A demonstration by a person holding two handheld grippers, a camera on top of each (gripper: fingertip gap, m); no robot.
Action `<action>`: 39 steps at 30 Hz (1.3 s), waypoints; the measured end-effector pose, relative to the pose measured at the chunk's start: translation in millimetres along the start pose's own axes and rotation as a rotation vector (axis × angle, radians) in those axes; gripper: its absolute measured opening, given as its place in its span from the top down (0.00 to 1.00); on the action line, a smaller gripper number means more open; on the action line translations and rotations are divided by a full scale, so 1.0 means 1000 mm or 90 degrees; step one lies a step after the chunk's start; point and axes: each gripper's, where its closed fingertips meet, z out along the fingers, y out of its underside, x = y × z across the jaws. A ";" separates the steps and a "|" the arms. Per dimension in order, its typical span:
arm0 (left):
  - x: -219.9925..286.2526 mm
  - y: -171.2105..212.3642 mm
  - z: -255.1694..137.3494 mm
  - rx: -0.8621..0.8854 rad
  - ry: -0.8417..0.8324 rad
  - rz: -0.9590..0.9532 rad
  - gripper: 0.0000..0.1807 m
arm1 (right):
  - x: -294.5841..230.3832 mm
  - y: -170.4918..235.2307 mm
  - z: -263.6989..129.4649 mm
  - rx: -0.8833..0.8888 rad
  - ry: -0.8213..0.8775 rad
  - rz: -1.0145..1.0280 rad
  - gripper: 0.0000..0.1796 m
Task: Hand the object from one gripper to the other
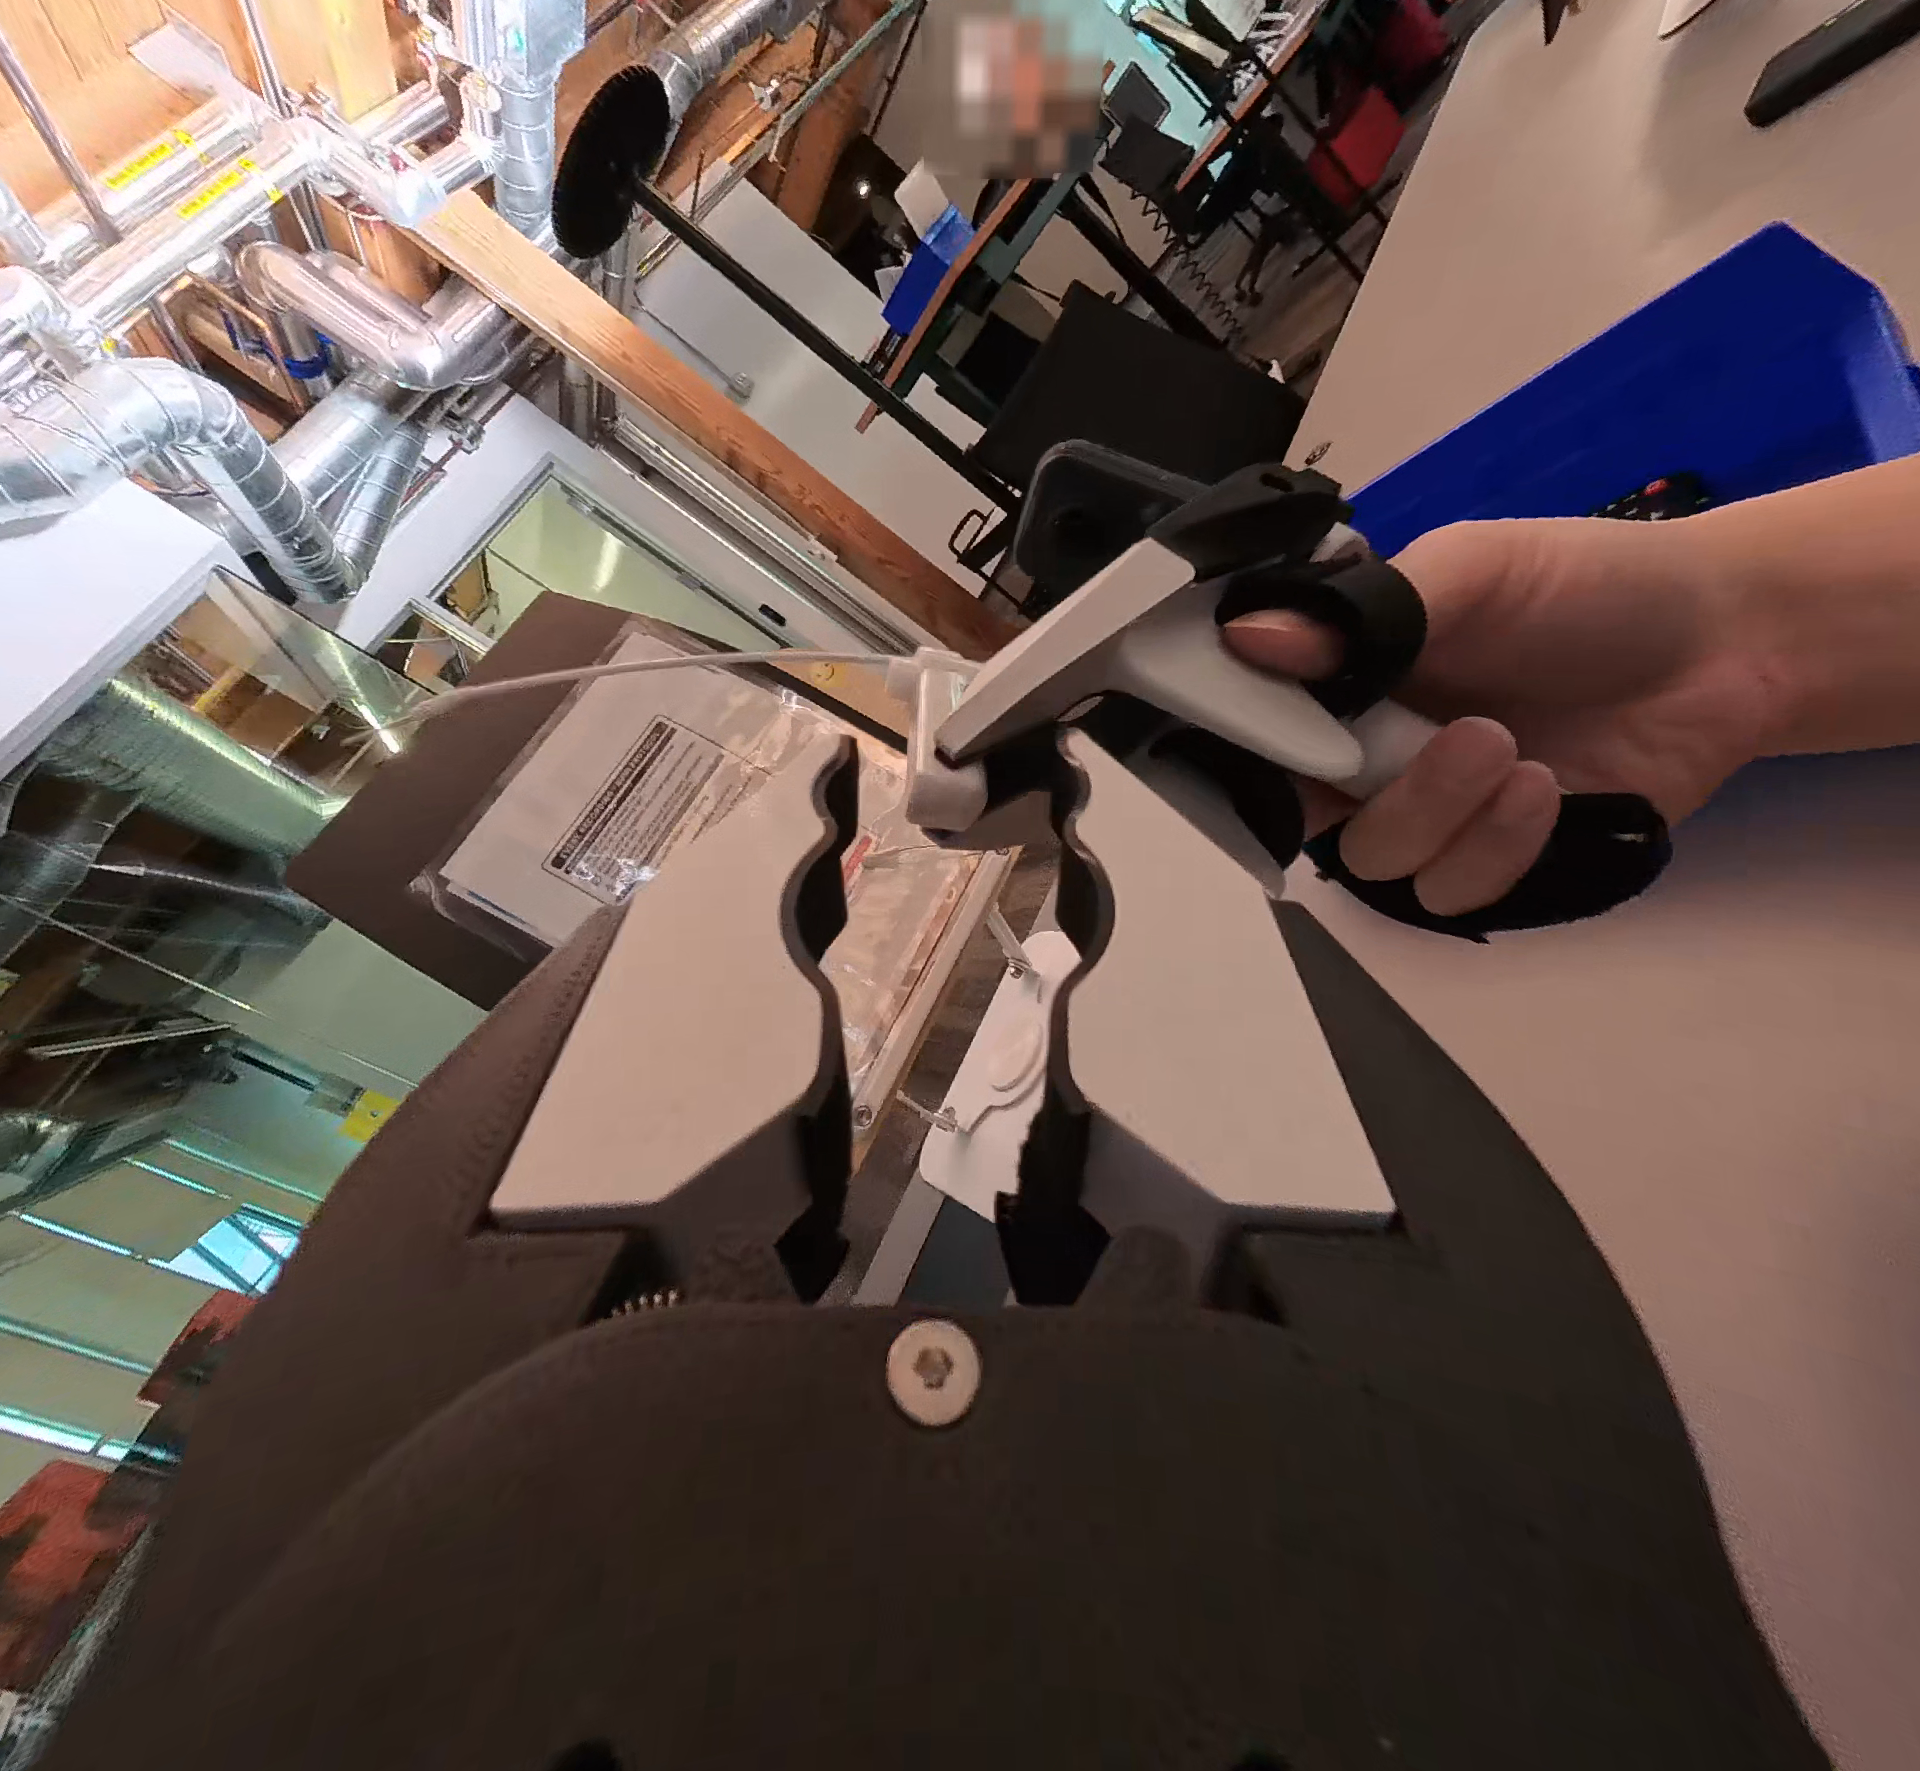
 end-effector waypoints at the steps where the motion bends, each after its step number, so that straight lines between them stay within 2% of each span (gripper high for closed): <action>1: 0.001 0.000 0.000 0.001 0.002 0.003 0.81 | -0.002 0.003 0.002 -0.007 -0.007 0.002 0.95; 12: 0.008 -0.002 -0.002 -0.004 -0.002 0.074 0.92 | -0.004 0.012 0.001 -0.031 -0.038 0.042 0.94; 20: 0.009 0.002 0.001 -0.015 -0.004 0.089 0.94 | -0.001 0.010 -0.003 -0.040 -0.032 0.054 0.94; 24: 0.000 -0.002 -0.004 0.001 -0.026 0.075 0.94 | 0.009 0.004 -0.004 -0.026 0.003 0.046 0.84; 27: -0.013 0.001 -0.014 0.001 -0.040 0.051 0.94 | 0.015 -0.007 -0.016 -0.003 0.016 0.022 0.81; 31: -0.030 0.011 -0.030 -0.008 -0.041 0.017 0.94 | 0.029 -0.017 -0.027 -0.006 0.103 -0.093 0.79; 34: -0.021 0.008 -0.043 0.023 0.043 -0.041 0.94 | 0.032 -0.022 -0.030 -0.043 0.175 -0.235 0.79; 36: -0.008 0.000 -0.052 0.057 0.115 -0.072 0.94 | 0.023 -0.022 -0.031 -0.085 0.204 -0.372 0.79; 39: 0.000 -0.008 -0.063 0.086 0.173 -0.103 0.94 | 0.007 -0.012 -0.020 -0.177 0.258 -0.647 0.80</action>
